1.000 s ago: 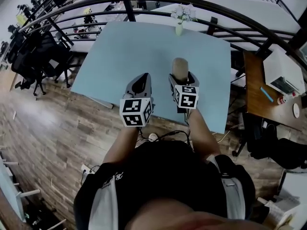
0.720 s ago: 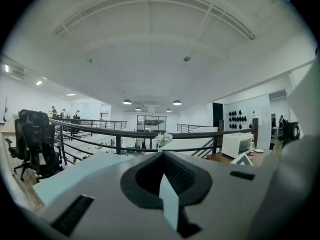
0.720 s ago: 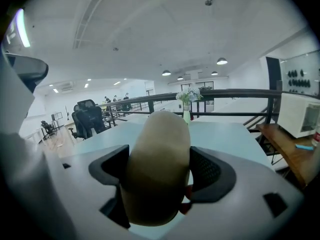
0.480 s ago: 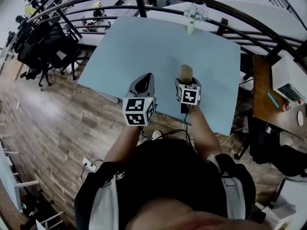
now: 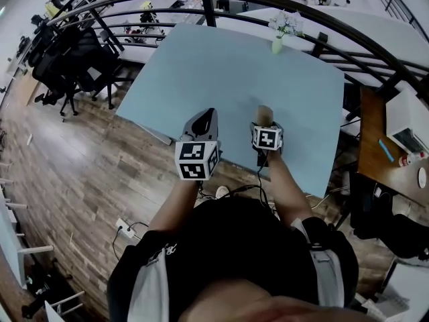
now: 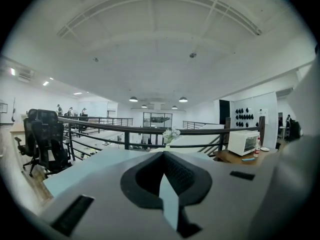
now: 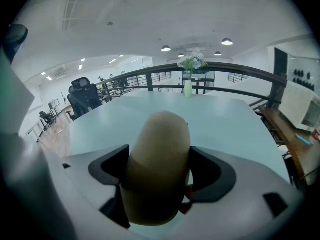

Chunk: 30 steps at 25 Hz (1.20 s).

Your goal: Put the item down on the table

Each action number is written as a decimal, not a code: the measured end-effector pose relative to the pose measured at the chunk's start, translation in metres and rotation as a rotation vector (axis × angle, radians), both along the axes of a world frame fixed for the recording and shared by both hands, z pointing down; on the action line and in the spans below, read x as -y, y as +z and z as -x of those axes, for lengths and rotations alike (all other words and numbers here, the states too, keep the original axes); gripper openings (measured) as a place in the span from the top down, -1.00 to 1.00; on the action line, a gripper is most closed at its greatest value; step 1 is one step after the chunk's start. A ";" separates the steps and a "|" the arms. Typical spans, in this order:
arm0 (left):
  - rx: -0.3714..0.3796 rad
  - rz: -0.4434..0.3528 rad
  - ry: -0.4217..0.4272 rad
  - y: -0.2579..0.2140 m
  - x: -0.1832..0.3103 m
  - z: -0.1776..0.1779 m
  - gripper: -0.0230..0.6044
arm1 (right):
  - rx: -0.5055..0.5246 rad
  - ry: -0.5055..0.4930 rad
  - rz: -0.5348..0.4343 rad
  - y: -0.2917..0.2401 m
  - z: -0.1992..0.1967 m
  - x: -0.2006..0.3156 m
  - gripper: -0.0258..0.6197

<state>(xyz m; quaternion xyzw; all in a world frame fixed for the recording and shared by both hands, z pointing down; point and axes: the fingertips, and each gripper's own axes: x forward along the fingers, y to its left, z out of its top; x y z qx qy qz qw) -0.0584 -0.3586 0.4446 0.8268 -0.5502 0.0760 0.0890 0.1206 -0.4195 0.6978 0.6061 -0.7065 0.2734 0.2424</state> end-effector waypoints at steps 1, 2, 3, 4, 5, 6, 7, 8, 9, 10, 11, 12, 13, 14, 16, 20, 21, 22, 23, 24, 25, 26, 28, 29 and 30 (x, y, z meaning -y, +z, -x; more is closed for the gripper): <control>0.001 0.001 -0.005 0.001 0.000 0.001 0.90 | 0.000 -0.003 0.010 0.005 -0.001 0.000 -0.28; 0.002 0.002 -0.009 0.001 0.000 0.002 0.90 | -0.001 -0.008 0.017 0.008 -0.001 0.001 -0.28; 0.002 0.003 -0.014 0.002 0.001 0.004 0.90 | -0.006 -0.015 0.022 0.011 0.000 0.002 -0.28; 0.003 0.004 -0.019 0.002 0.002 0.005 0.90 | -0.011 -0.020 0.028 0.014 0.000 0.003 -0.28; 0.002 0.004 -0.023 0.003 0.002 0.006 0.90 | -0.015 -0.023 0.040 0.017 0.001 0.004 -0.28; 0.002 0.004 -0.026 0.003 0.003 0.007 0.90 | -0.018 -0.026 0.058 0.021 0.001 0.003 -0.28; 0.002 0.002 -0.028 0.002 0.003 0.007 0.90 | -0.022 -0.030 0.080 0.024 0.002 0.001 -0.28; 0.002 0.001 -0.029 0.002 0.003 0.007 0.90 | -0.025 -0.034 0.102 0.028 0.002 -0.001 -0.28; 0.002 -0.001 -0.028 0.001 0.004 0.007 0.90 | -0.030 -0.035 0.120 0.032 0.002 -0.002 -0.28; 0.003 -0.001 -0.028 0.002 0.004 0.007 0.90 | -0.036 -0.035 0.130 0.036 0.003 -0.003 -0.28; 0.003 0.000 -0.028 0.002 0.005 0.007 0.90 | -0.043 -0.035 0.132 0.039 0.003 -0.003 -0.28; 0.003 0.001 -0.028 0.003 0.006 0.008 0.90 | -0.050 -0.036 0.130 0.041 0.004 -0.003 -0.28; 0.003 0.002 -0.028 0.003 0.006 0.008 0.90 | -0.056 -0.038 0.129 0.044 0.005 -0.003 -0.28; 0.004 0.003 -0.029 0.003 0.007 0.008 0.90 | -0.059 -0.042 0.132 0.046 0.005 -0.005 -0.28; 0.005 0.002 -0.031 0.002 0.008 0.008 0.90 | -0.058 -0.052 0.148 0.051 0.008 -0.008 -0.28; 0.006 0.002 -0.029 0.001 0.009 0.005 0.90 | -0.063 -0.077 0.187 0.063 0.011 -0.013 -0.28; 0.007 0.002 -0.028 0.001 0.009 0.005 0.90 | -0.069 -0.082 0.196 0.064 0.012 -0.014 -0.28; 0.007 0.002 -0.028 0.001 0.010 0.006 0.90 | -0.075 -0.088 0.202 0.065 0.014 -0.014 -0.27; 0.007 0.003 -0.028 0.001 0.011 0.006 0.90 | -0.081 -0.095 0.204 0.066 0.015 -0.014 -0.27; 0.006 0.004 -0.028 0.002 0.011 0.007 0.90 | -0.087 -0.101 0.205 0.066 0.016 -0.013 -0.27; 0.006 0.005 -0.027 0.002 0.012 0.007 0.90 | -0.093 -0.107 0.203 0.066 0.017 -0.012 -0.27; 0.004 0.005 -0.026 0.003 0.013 0.007 0.90 | -0.098 -0.111 0.197 0.065 0.018 -0.012 -0.26; 0.001 0.003 -0.022 0.003 0.013 0.006 0.90 | -0.100 -0.115 0.175 0.061 0.020 -0.011 -0.25; -0.001 0.002 -0.020 0.003 0.013 0.005 0.90 | -0.095 -0.113 0.167 0.058 0.020 -0.011 -0.26; -0.003 0.001 -0.018 0.003 0.013 0.005 0.90 | -0.085 -0.110 0.160 0.055 0.022 -0.011 -0.26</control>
